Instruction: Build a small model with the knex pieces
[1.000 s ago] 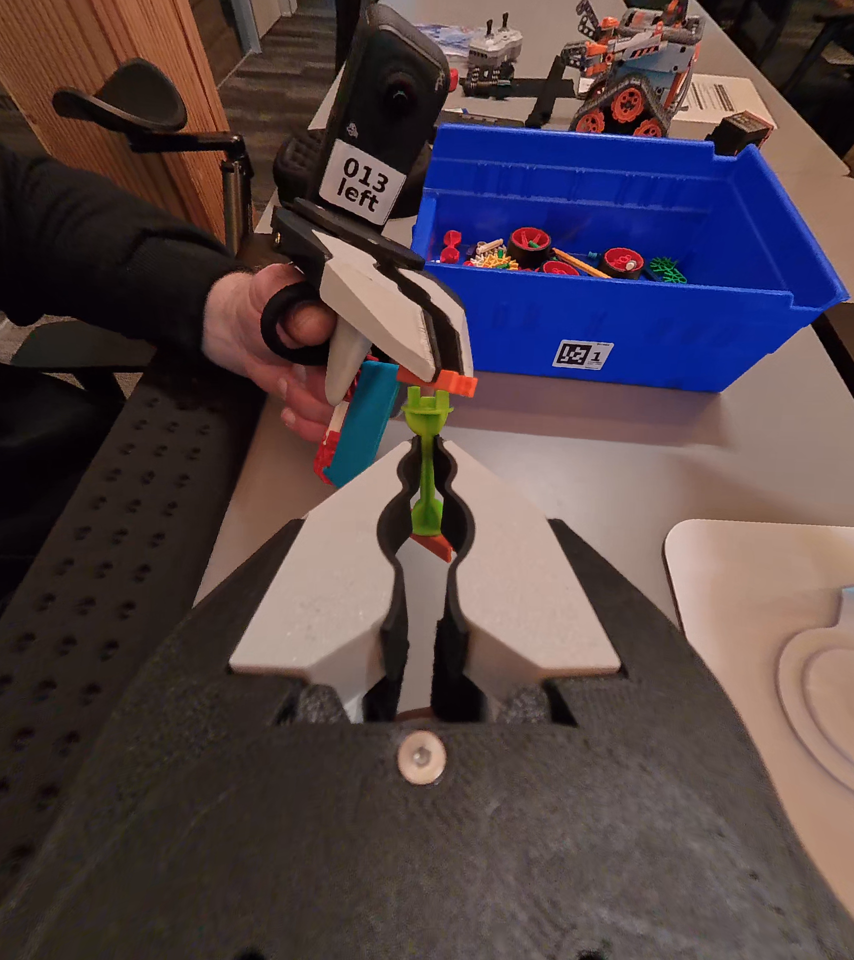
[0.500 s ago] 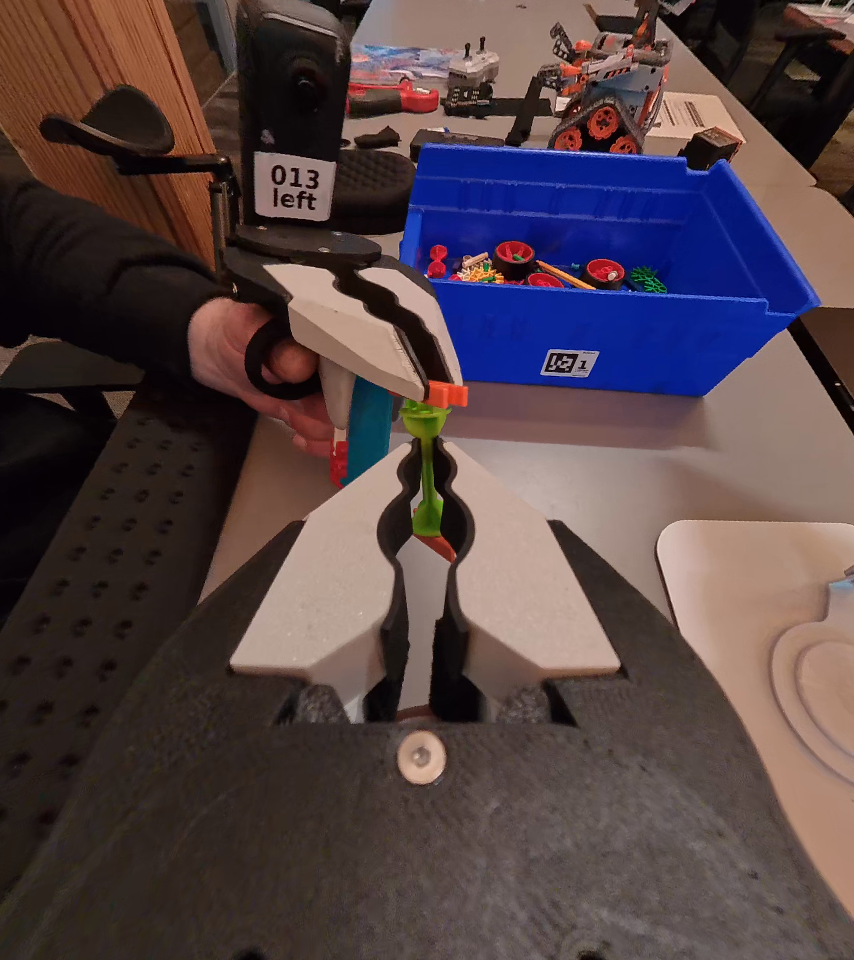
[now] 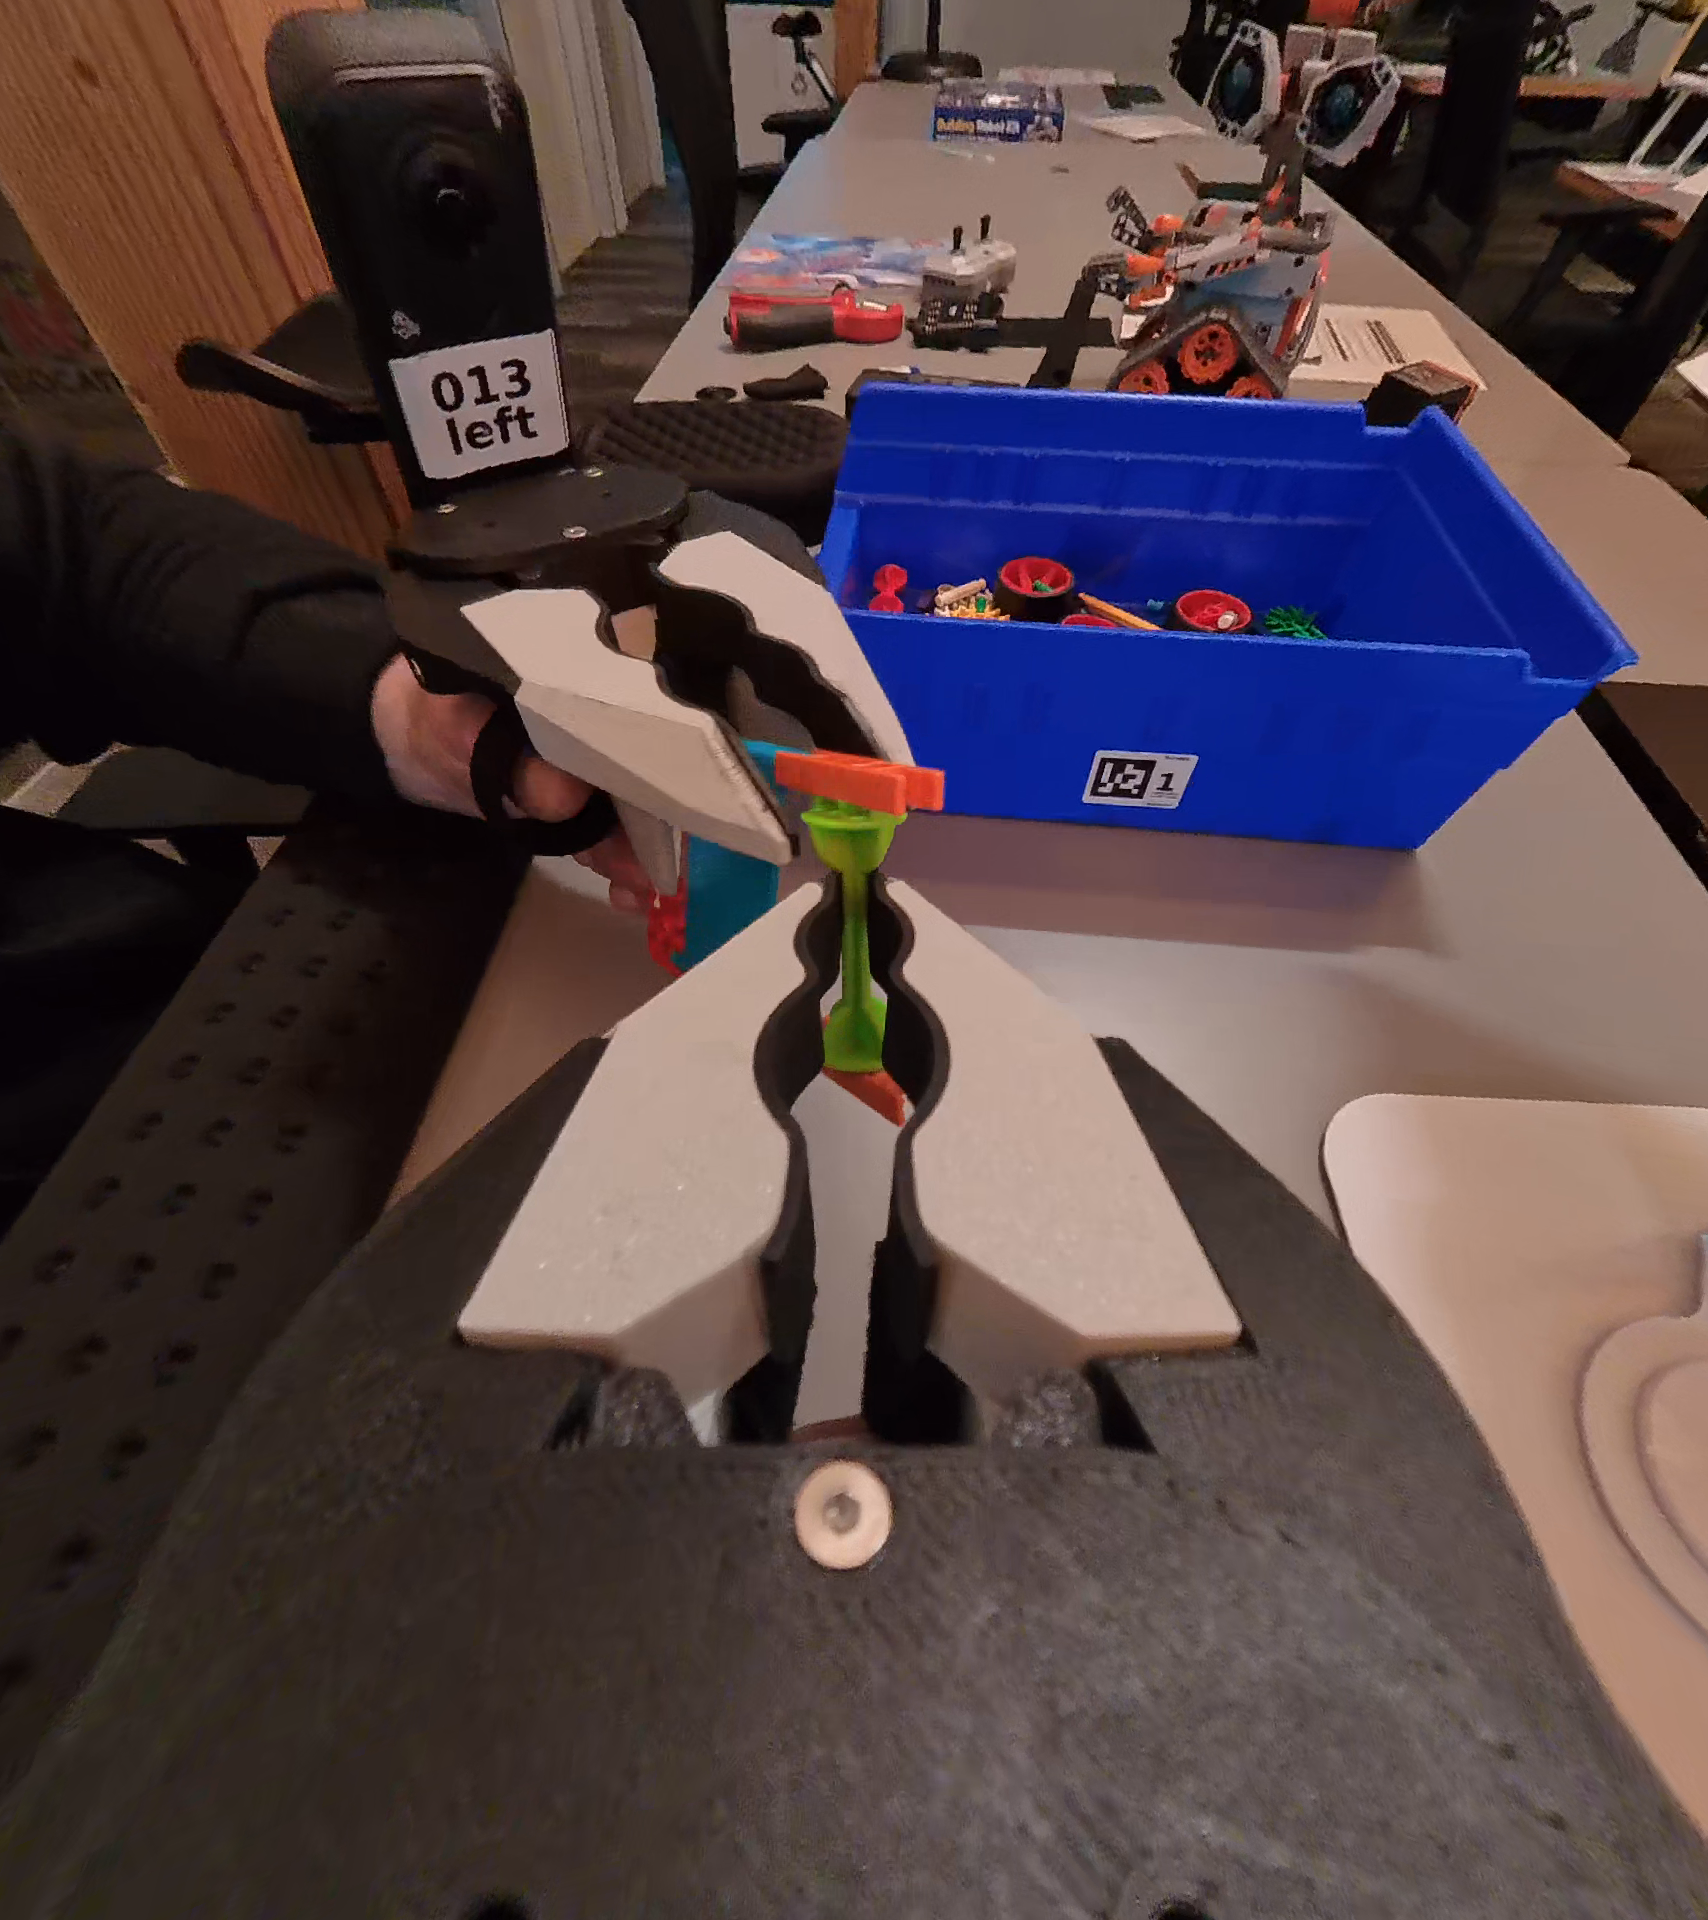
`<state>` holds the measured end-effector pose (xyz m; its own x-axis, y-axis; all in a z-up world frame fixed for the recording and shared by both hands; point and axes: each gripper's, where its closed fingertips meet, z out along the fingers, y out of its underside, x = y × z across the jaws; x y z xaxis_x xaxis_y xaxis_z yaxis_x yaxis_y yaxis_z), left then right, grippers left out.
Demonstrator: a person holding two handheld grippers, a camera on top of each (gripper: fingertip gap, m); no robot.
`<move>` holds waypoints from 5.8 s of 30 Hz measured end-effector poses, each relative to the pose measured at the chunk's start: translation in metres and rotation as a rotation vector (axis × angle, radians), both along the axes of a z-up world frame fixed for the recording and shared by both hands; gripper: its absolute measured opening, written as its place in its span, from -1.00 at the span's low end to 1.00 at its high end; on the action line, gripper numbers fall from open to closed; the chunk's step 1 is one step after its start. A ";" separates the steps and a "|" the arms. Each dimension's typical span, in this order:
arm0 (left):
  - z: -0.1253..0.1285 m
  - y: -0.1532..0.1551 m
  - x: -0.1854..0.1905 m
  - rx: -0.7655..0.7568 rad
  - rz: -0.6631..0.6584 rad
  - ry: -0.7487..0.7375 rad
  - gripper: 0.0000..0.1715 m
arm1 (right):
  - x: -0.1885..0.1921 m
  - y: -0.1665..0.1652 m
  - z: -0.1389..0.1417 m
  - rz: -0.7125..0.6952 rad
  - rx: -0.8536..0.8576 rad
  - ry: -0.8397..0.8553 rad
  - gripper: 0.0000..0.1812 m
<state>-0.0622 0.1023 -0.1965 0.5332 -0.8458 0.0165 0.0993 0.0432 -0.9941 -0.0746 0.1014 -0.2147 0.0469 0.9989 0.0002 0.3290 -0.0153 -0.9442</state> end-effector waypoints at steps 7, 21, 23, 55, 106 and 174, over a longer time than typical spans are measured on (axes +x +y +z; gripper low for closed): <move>-0.008 0.002 -0.007 -0.023 0.030 0.082 -0.66 | 0.004 0.008 0.006 -0.015 -0.002 0.052 -0.98; -0.038 0.007 -0.010 -0.070 0.038 0.310 -0.96 | 0.007 0.020 -0.023 -0.009 -0.043 -0.001 -0.97; -0.045 0.007 -0.010 -0.088 0.031 0.342 -0.96 | 0.007 0.020 -0.031 0.007 -0.060 -0.034 -0.97; -0.112 0.008 0.002 -0.187 -0.045 0.640 -0.99 | 0.029 0.012 -0.092 0.149 -0.161 -0.281 -0.55; -0.067 -0.005 0.007 0.477 0.092 0.836 -0.98 | 0.054 0.020 -0.051 0.214 0.074 -0.124 -0.42; -0.102 -0.009 0.006 -0.133 -0.183 0.548 -0.99 | 0.030 0.005 -0.051 0.189 0.276 -0.169 -0.79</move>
